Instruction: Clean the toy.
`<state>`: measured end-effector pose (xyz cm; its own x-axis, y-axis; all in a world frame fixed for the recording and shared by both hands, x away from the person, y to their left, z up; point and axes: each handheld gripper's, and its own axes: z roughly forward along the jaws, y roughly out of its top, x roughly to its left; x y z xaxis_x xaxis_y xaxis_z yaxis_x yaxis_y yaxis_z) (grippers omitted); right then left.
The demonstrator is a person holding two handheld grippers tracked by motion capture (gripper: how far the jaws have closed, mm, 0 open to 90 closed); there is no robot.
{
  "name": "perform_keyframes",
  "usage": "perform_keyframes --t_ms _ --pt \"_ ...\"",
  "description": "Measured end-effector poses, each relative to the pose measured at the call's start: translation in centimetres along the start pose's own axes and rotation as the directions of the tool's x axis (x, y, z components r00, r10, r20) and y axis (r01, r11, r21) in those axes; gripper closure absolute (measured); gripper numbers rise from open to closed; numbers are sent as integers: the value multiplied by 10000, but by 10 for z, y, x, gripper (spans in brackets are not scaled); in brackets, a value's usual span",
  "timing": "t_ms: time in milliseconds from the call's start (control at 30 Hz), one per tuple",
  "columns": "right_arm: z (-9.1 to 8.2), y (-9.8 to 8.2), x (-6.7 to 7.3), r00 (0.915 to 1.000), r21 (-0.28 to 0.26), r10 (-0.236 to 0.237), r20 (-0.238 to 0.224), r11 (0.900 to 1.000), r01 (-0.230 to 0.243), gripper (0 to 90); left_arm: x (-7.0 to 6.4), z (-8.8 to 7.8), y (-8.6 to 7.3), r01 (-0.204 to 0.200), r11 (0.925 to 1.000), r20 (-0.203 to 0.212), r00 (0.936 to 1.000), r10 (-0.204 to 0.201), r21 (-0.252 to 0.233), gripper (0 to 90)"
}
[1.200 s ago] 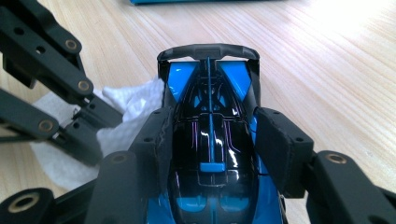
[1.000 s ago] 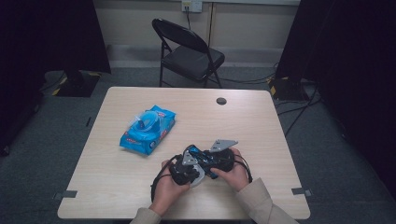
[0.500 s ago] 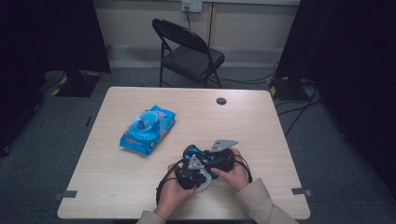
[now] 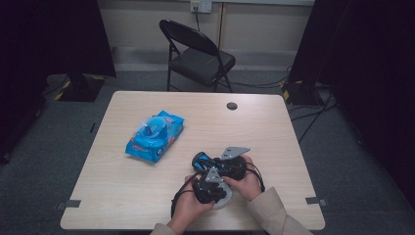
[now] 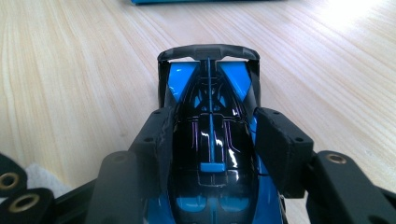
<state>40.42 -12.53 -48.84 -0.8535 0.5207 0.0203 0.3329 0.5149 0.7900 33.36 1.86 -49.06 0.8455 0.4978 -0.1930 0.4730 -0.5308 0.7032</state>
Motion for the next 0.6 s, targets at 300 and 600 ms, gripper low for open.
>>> perform_keyframes --t_ms 300,600 --pt "-9 0 -2 9996 -199 240 -144 9995 -243 416 -5 -2 5 -126 9995 144 9998 130 -285 835" --pt "-37 -5 -15 9970 -630 712 302 9956 -692 384 -9 2 14 -252 9990 446 9986 268 -360 829"
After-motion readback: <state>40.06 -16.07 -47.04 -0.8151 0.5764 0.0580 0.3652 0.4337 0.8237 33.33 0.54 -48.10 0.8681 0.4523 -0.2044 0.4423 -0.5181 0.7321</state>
